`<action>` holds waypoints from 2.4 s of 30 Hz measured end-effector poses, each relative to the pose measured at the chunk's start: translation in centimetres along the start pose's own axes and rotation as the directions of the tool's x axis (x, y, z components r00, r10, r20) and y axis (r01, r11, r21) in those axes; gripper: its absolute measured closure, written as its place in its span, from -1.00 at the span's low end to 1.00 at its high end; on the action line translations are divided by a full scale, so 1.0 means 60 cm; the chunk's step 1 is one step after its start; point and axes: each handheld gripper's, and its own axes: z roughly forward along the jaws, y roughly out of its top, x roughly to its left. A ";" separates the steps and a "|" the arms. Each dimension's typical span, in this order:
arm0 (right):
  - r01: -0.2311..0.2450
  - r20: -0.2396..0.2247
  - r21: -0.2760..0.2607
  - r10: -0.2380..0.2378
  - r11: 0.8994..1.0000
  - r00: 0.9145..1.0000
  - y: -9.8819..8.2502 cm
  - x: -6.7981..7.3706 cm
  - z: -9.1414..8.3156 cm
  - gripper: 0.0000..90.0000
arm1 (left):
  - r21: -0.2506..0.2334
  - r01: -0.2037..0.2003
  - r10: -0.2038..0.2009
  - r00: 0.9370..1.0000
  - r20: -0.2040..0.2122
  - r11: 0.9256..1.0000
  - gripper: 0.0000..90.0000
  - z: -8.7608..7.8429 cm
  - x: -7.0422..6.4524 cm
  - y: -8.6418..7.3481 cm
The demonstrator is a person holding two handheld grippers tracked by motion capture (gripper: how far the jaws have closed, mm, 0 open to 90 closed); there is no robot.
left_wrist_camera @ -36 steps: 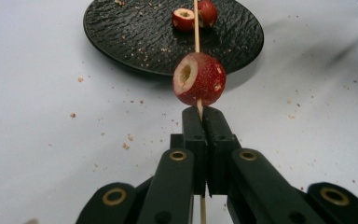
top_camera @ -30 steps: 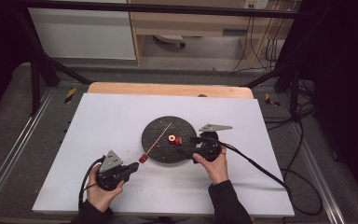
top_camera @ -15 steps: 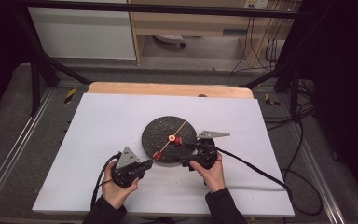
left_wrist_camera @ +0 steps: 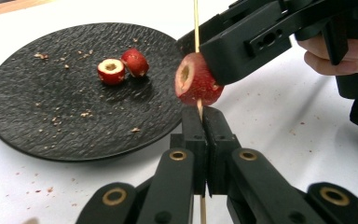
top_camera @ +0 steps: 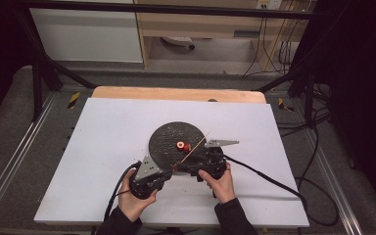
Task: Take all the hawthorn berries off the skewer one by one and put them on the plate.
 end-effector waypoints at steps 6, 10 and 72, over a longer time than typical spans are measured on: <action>-0.011 -0.039 0.021 0.012 1.000 0.999 -0.001 0.001 0.001 0.01 | -0.005 -0.003 0.003 1.000 0.005 1.000 0.96 0.002 -0.004 0.002; -0.013 -0.060 0.036 0.015 0.999 0.998 -0.003 0.001 0.001 0.18 | -0.005 -0.005 0.005 1.000 0.006 1.000 0.96 0.003 -0.005 0.003; -0.098 0.064 -0.057 0.101 0.994 0.993 0.099 -0.071 -0.059 0.33 | -0.009 -0.008 0.008 1.000 -0.010 1.000 0.96 -0.067 0.030 -0.060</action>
